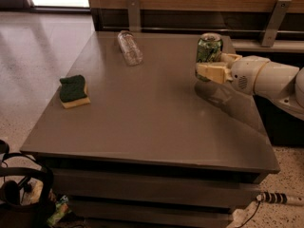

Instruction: Place green can upright

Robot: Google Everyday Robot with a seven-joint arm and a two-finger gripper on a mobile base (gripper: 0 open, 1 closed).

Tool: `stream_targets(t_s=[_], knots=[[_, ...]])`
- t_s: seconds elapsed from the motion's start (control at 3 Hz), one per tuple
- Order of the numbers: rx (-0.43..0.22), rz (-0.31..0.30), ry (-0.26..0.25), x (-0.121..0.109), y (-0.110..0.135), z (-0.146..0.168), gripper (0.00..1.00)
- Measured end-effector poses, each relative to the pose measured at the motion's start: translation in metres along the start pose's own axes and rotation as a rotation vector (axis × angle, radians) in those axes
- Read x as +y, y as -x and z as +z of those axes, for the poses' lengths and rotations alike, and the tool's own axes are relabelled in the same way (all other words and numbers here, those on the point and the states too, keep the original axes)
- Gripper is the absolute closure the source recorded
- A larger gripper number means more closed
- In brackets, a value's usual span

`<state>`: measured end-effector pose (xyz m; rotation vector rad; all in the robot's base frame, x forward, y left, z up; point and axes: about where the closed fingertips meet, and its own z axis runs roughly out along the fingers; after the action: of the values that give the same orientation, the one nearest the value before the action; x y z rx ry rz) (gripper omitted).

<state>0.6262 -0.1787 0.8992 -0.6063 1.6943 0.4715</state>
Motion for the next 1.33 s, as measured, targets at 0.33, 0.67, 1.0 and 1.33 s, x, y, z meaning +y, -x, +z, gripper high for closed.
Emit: stream_targets(t_s=[0.33, 0.67, 1.0, 1.33], knots=[[-0.001, -0.005, 0.026, 0.011, -0.005, 0.005, 1.0], [-0.005, -0.013, 0.061, 0.021, -0.005, 0.013, 1.0], [-0.007, -0.012, 0.088, 0.029, -0.007, 0.024, 1.0], [-0.009, 0.009, 0.092, 0.033, -0.017, 0.04, 1.0]])
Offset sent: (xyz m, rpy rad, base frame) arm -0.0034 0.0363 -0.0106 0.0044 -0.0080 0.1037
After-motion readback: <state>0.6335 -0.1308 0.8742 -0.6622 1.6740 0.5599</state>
